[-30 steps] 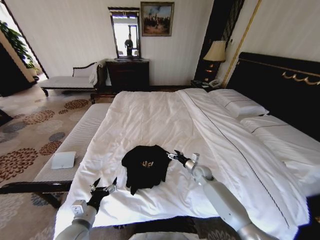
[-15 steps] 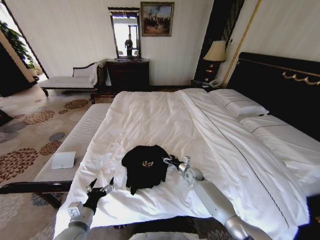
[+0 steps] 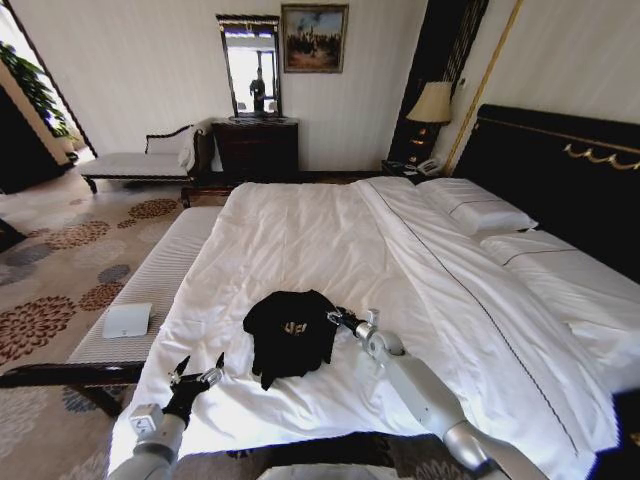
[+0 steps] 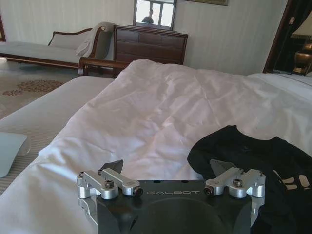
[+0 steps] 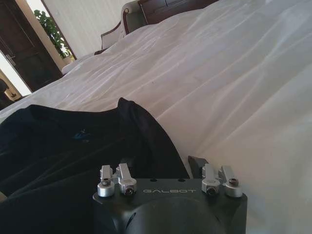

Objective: Fold the clothes on the bed.

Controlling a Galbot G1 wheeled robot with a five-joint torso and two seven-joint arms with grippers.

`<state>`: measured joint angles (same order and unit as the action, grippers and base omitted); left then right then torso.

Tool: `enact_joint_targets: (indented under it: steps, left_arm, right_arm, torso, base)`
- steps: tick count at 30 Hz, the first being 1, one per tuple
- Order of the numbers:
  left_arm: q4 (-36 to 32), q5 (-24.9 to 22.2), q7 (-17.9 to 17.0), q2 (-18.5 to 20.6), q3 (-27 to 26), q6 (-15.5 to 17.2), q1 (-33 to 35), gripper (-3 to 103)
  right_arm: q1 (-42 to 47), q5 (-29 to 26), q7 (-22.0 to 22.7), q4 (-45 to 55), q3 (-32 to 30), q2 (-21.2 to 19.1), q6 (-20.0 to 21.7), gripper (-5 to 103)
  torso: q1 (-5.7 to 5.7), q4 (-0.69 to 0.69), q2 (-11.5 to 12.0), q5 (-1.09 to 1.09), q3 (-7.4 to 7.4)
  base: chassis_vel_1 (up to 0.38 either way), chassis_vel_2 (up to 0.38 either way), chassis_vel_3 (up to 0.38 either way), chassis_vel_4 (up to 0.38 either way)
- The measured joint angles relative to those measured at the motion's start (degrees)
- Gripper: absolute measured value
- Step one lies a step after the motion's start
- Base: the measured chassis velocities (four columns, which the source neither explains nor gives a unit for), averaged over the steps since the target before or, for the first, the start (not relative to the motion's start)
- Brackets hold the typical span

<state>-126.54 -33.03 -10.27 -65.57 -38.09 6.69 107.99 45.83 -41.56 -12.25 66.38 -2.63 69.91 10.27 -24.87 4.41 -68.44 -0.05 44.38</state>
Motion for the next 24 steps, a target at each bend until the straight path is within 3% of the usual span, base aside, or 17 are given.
enact_joint_targets:
  steps: [1, 4, 6, 10, 11, 16, 24]
  left_arm:
    - [0.0, 0.0, 0.0, 0.0, 0.0, 0.0, 0.0, 100]
    - [1.4, -1.2, -0.2, 0.9, -1.1, 1.0, -1.9, 100]
    - [1.9, -1.9, -0.4, 1.3, -1.4, 1.2, -2.7, 100]
    - [5.3, -7.3, -1.4, 4.2, -0.8, 2.8, -8.6, 100]
    - [5.3, -7.3, -1.4, 4.2, -0.8, 2.8, -8.6, 100]
    - [10.7, -11.6, -2.2, 7.8, 5.5, 4.1, -18.1, 100]
    - [18.2, -19.7, -4.0, 13.6, 16.0, 5.5, -31.6, 101]
  right_arm:
    - [0.0, 0.0, 0.0, 0.0, 0.0, 0.0, 0.0, 63]
    - [0.1, -0.8, 0.1, 0.0, -0.2, 0.0, 0.0, 46]
    - [0.1, -1.1, 0.1, 0.0, -0.4, -0.1, 0.0, 46]
    - [0.1, -2.2, 0.8, 0.7, -0.7, -0.9, 0.1, 24]
    - [0.1, -2.2, 0.8, 0.7, -0.7, -0.9, 0.1, 24]
    - [0.5, -2.5, 1.3, 1.3, -0.5, -1.4, 0.3, 3]
    - [0.7, -2.8, 1.6, 1.7, -0.7, -2.2, 0.3, 1]
  torso:
    - [0.0, 0.0, 0.0, 0.0, 0.0]
    - [0.0, -0.02, 0.0, 0.01, 0.0]
    - [0.0, -0.02, 0.0, 0.01, 0.01]
    - [0.0, 0.0, 0.0, 0.0, 0.01]
    - [0.0, 0.0, 0.0, 0.0, 0.01]
    - [0.0, 0.0, 0.0, 0.01, 0.01]
    - [-0.01, -0.01, 0.0, 0.01, 0.01]
  base:
    - [0.0, 0.0, 0.0, 0.0]
    - [0.0, 0.0, 0.0, 0.0]
    - [0.0, 0.0, 0.0, 0.0]
    - [0.0, 0.0, 0.0, 0.0]
    - [0.0, 0.0, 0.0, 0.0]
    - [0.0, 0.0, 0.0, 0.0]
    - [0.0, 0.0, 0.0, 0.0]
